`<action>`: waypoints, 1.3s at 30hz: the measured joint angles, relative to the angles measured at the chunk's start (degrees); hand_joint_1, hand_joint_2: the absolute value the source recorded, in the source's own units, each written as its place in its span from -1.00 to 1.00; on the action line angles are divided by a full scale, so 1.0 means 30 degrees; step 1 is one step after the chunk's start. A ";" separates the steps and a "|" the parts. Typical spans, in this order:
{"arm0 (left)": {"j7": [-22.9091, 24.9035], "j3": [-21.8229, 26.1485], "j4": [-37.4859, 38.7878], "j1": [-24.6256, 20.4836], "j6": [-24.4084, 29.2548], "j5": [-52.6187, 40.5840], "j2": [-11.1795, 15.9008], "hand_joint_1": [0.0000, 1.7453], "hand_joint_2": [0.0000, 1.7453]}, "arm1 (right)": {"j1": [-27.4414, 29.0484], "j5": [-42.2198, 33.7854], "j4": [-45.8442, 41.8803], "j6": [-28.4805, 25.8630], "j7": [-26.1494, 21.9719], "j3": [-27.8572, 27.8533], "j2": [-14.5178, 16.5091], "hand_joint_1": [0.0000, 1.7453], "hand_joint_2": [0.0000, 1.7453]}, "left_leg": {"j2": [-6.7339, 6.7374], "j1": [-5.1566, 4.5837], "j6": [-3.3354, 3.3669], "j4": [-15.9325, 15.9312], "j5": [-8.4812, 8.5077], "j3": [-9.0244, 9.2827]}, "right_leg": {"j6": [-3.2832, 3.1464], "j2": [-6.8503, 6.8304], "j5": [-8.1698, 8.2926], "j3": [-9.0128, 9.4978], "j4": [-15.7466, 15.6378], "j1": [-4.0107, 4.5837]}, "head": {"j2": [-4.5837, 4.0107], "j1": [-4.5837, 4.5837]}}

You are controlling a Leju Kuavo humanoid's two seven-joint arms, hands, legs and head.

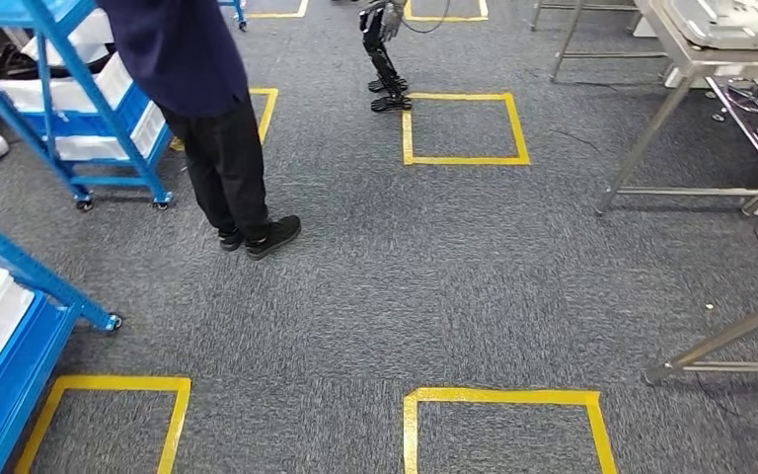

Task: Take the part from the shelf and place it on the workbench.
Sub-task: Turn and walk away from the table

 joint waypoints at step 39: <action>0.0104 0.0022 0.0000 -0.0025 -0.0051 -0.0200 0.0045 -1.00 -1.00 | -0.0035 0.0405 0.0029 0.0000 -0.0031 -0.0115 0.0113 -1.00 -1.00 | -0.1379 0.0042 0.0679 -0.0324 0.0432 0.0023 | 0.0517 0.2123 -0.2510 -0.2224 0.4800 -0.0216 | 0.0002 -0.0024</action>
